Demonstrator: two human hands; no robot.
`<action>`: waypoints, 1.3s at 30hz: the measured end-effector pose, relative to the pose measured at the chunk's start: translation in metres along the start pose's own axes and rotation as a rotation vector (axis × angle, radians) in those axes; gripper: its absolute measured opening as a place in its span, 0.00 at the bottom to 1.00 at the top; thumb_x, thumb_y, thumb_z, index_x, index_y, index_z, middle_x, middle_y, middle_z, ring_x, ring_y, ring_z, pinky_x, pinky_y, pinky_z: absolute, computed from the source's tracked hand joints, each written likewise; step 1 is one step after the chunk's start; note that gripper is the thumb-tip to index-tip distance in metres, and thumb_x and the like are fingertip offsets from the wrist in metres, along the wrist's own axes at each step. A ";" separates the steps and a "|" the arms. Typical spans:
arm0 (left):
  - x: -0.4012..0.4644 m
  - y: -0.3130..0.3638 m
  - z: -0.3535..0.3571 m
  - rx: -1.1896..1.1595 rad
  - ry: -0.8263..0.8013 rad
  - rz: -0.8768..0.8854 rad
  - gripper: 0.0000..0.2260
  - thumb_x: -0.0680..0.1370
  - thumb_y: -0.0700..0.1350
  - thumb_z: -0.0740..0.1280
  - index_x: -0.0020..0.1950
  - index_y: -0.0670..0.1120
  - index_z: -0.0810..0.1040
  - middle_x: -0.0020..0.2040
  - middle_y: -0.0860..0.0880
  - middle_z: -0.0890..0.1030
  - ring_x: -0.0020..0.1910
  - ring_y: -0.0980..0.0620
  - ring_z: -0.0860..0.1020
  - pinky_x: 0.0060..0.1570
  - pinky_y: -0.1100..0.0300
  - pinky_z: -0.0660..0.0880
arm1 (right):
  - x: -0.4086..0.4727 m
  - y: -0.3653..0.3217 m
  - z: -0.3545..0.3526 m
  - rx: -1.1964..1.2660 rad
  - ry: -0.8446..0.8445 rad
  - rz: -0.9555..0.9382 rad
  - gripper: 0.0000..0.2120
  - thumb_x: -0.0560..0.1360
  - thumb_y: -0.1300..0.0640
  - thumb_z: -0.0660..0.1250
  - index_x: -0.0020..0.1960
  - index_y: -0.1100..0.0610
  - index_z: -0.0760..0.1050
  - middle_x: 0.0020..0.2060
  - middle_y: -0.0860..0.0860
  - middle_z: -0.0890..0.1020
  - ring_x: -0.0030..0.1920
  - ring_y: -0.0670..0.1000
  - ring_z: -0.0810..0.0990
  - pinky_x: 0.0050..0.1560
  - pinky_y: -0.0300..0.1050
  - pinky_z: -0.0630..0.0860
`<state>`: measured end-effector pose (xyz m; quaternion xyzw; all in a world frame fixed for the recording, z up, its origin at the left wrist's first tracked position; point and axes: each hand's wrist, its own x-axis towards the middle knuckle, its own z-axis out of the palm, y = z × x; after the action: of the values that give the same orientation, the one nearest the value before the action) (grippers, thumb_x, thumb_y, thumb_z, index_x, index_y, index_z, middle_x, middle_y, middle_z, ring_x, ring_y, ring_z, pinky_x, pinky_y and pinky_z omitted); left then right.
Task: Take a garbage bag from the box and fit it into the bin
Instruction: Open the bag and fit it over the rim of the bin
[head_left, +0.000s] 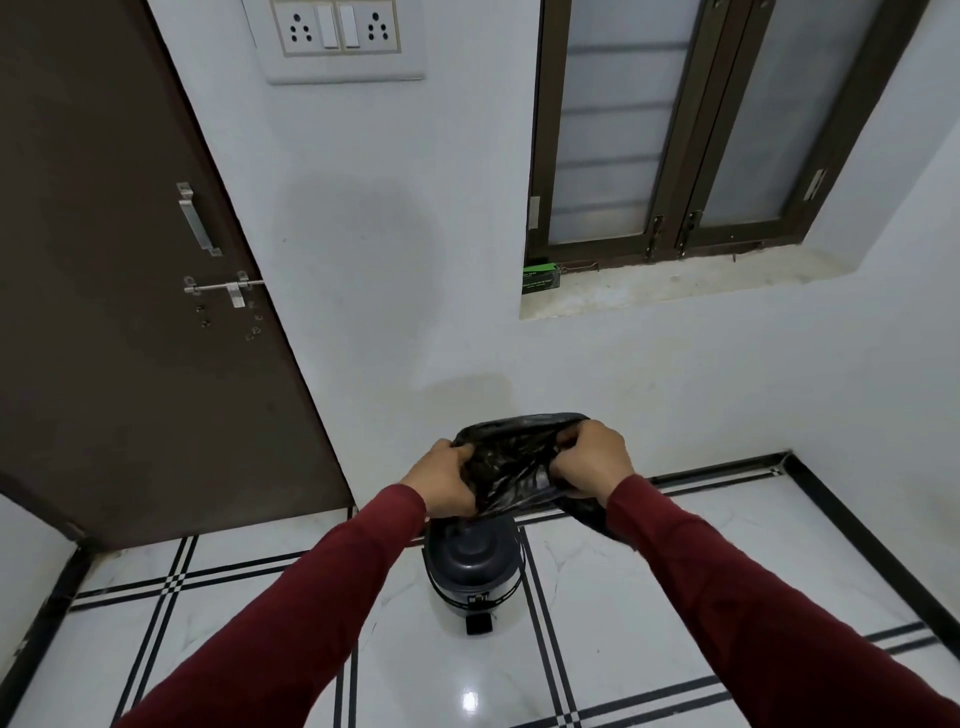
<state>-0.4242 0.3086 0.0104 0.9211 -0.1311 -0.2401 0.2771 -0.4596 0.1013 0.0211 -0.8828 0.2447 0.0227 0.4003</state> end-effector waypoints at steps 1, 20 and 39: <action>-0.002 0.001 -0.001 -0.164 -0.033 -0.003 0.29 0.68 0.41 0.77 0.70 0.45 0.78 0.60 0.44 0.80 0.51 0.51 0.83 0.53 0.63 0.80 | 0.000 -0.002 0.001 0.174 -0.054 0.078 0.09 0.69 0.67 0.68 0.47 0.56 0.80 0.47 0.57 0.83 0.44 0.56 0.84 0.39 0.48 0.83; 0.011 0.007 0.007 0.361 0.460 -0.023 0.17 0.76 0.45 0.67 0.64 0.45 0.75 0.59 0.45 0.68 0.51 0.39 0.78 0.42 0.49 0.74 | 0.015 0.007 -0.027 -0.213 0.021 -0.183 0.16 0.68 0.63 0.70 0.52 0.49 0.85 0.44 0.49 0.80 0.50 0.56 0.83 0.51 0.45 0.80; 0.011 0.027 0.030 -0.067 0.507 -0.164 0.15 0.74 0.42 0.71 0.59 0.41 0.78 0.60 0.44 0.71 0.54 0.39 0.80 0.57 0.56 0.75 | 0.039 0.037 -0.020 -0.196 0.020 -0.404 0.16 0.69 0.62 0.70 0.56 0.55 0.84 0.55 0.55 0.85 0.57 0.57 0.83 0.58 0.42 0.76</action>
<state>-0.4330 0.2685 -0.0005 0.9497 0.0258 -0.0275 0.3108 -0.4454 0.0501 -0.0001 -0.9488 0.0635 -0.0431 0.3063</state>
